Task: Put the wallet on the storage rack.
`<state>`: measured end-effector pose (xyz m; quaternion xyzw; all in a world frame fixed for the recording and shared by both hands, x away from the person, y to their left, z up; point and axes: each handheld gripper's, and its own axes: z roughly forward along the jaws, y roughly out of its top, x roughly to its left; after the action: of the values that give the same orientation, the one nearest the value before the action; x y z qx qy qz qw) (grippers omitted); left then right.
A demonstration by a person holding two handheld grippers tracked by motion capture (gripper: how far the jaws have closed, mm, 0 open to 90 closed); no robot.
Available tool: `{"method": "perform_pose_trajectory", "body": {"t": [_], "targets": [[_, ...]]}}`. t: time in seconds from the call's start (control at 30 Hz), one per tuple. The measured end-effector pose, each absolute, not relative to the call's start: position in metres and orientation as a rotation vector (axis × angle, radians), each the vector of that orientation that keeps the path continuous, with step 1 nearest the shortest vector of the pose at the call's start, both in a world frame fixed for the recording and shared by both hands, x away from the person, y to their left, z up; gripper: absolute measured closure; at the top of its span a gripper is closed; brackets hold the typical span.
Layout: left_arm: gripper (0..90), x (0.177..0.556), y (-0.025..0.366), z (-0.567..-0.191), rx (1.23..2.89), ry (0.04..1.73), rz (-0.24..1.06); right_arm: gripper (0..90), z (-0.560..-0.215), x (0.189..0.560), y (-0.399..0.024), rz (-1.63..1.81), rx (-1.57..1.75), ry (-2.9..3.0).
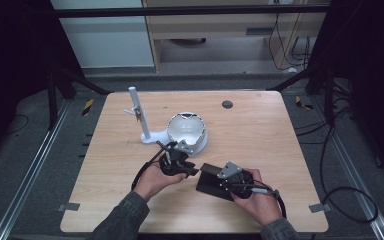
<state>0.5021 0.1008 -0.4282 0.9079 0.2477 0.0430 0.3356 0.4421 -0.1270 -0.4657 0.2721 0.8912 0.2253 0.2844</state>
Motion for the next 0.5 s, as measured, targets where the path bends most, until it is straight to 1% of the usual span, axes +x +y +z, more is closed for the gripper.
{"method": "perform_pose_trajectory", "body": {"t": [0.03, 0.17, 0.23, 0.3, 0.4, 0.5], "targets": [[58.5, 0.502, 0.103, -0.426, 2.364, 0.656, 0.124, 78.7, -0.462, 0.444, -0.128, 0.598, 0.714, 2.385], [43.9, 0.501, 0.112, -0.421, 2.361, 0.665, 0.146, 83.3, -0.45, 0.449, -0.132, 0.6, 0.692, 2.406], [35.8, 0.501, 0.116, -0.418, 2.358, 0.67, 0.151, 83.6, -0.444, 0.45, -0.135, 0.619, 0.696, 2.403], [30.0, 0.502, 0.119, -0.417, 2.348, 0.675, 0.157, 83.7, -0.439, 0.45, -0.14, 0.654, 0.702, 2.395], [18.9, 0.504, 0.122, -0.415, 2.335, 0.67, 0.136, 83.7, -0.431, 0.45, -0.147, 0.704, 0.706, 2.371], [11.2, 0.504, 0.122, -0.414, 2.34, 0.625, 0.13, 83.7, -0.427, 0.448, -0.152, 0.762, 0.701, 2.349]]}}
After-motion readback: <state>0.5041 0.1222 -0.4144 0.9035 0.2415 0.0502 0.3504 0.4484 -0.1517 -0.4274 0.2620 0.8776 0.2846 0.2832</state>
